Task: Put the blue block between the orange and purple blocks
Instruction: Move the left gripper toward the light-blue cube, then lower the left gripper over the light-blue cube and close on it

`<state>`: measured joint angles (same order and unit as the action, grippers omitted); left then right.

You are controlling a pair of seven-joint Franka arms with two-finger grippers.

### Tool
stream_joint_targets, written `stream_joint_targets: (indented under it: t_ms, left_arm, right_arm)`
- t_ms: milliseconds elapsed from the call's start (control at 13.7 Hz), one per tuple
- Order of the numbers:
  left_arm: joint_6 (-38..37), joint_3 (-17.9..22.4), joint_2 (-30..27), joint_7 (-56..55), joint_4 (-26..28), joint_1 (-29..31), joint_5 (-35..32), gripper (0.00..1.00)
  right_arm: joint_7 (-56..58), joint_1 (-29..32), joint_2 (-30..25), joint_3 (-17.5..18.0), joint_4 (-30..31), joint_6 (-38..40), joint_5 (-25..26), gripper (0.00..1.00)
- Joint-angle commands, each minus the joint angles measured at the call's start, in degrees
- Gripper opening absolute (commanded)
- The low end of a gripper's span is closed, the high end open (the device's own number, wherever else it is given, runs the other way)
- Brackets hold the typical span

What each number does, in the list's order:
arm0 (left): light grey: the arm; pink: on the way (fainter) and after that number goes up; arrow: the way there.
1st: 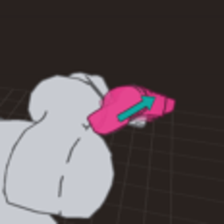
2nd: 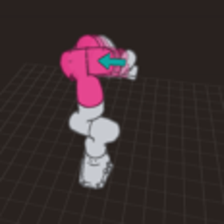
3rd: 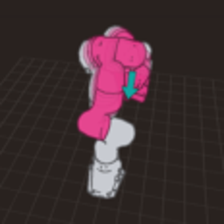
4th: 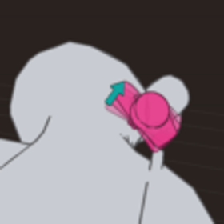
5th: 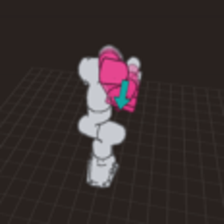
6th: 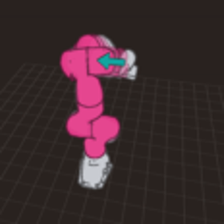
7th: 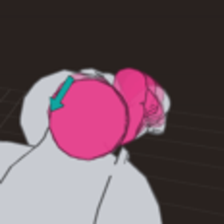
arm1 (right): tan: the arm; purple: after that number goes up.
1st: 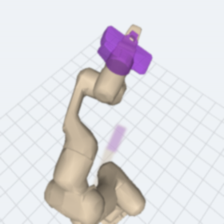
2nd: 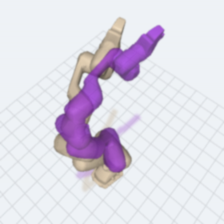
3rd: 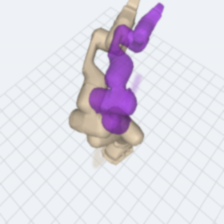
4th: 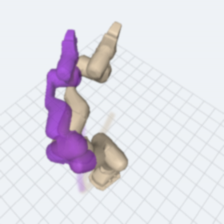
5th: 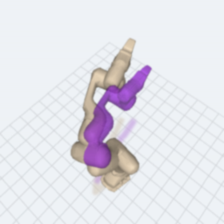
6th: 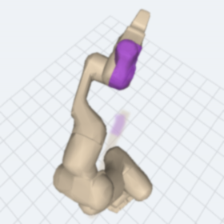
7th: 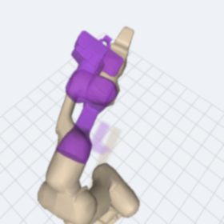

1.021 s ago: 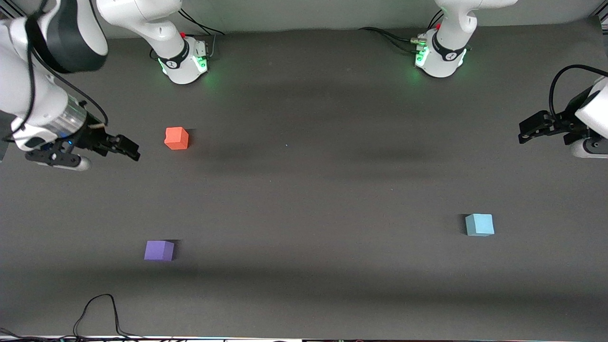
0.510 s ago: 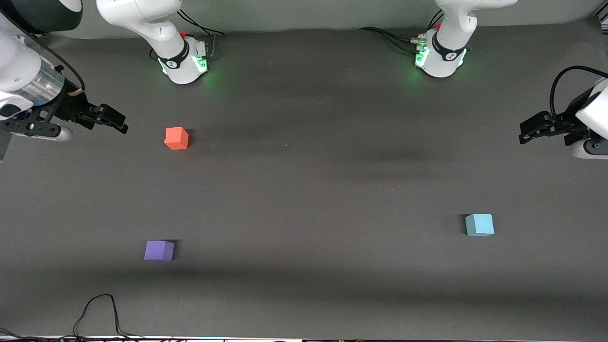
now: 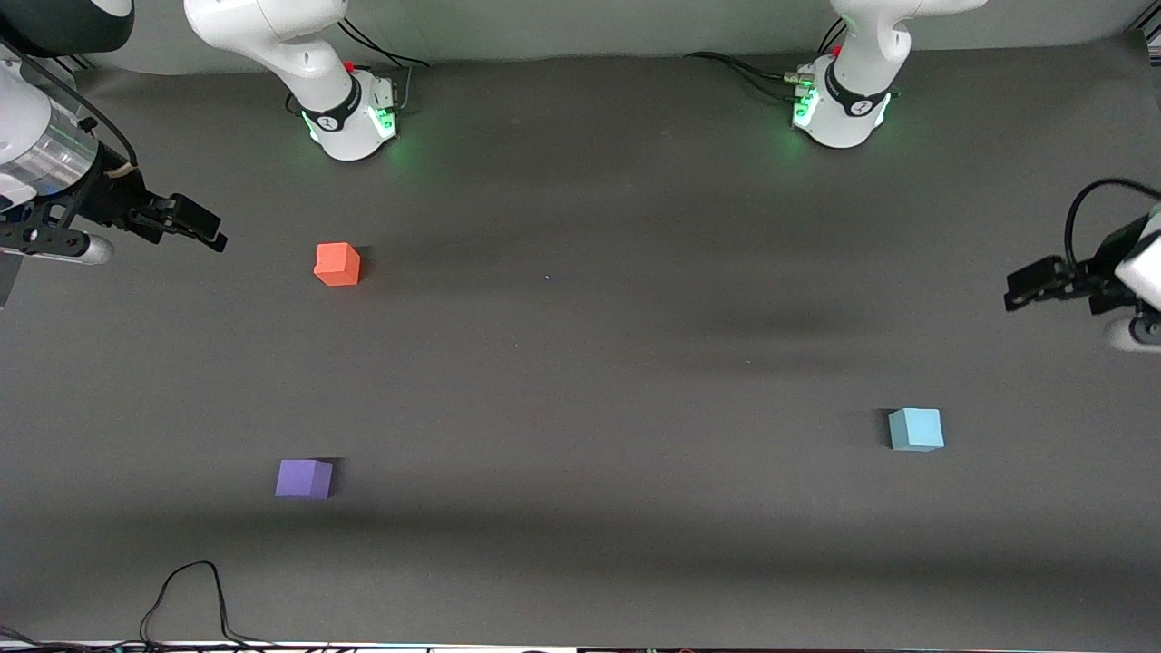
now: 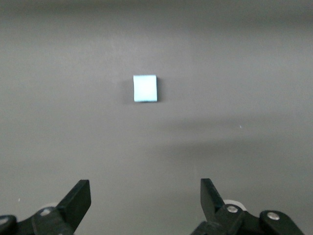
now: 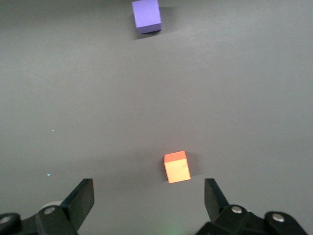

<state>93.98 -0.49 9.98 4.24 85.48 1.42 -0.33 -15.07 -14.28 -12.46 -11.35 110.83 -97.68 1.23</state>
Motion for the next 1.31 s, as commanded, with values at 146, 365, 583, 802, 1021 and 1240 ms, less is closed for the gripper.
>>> stream_joint_targets:
  t_ms: [146, 365, 583, 802, 1021, 1240]
  left_arm:
    - [7.5, -0.1, 7.8, 2.0, -1.4, 2.4, -0.1, 1.0]
    - [17.6, -0.1, 10.8, 2.2, 4.6, 2.5, -0.1, 1.0]
    - [28.8, -0.2, 13.3, 2.2, 11.6, 2.3, 0.0, 1.0]
    - [38.9, -0.3, 19.0, 2.2, 14.9, 1.7, 0.1, 1.0]
    - [46.8, -0.5, 23.7, 2.1, 16.4, 1.7, 0.1, 1.0]
    - [51.1, -0.6, 26.3, 2.1, 16.2, 1.6, 0.1, 1.0]
  right_arm:
    - [3.5, 3.2, -0.1, 0.3, 0.0, -0.2, 0.9, 1.0]
    - [3.6, 8.5, 0.0, 5.4, 0.2, -0.5, 0.8, 1.0]
    - [6.2, 10.6, 0.5, 7.0, 0.3, -1.7, 0.7, 1.0]
    - [6.4, 10.1, 0.1, 7.0, 1.0, -1.7, -0.9, 1.0]
    - [6.5, 10.1, -1.1, 6.5, 2.6, -1.1, -1.1, 1.0]
    - [8.8, 10.0, -2.2, 5.4, 3.2, -1.1, -1.1, 1.0]
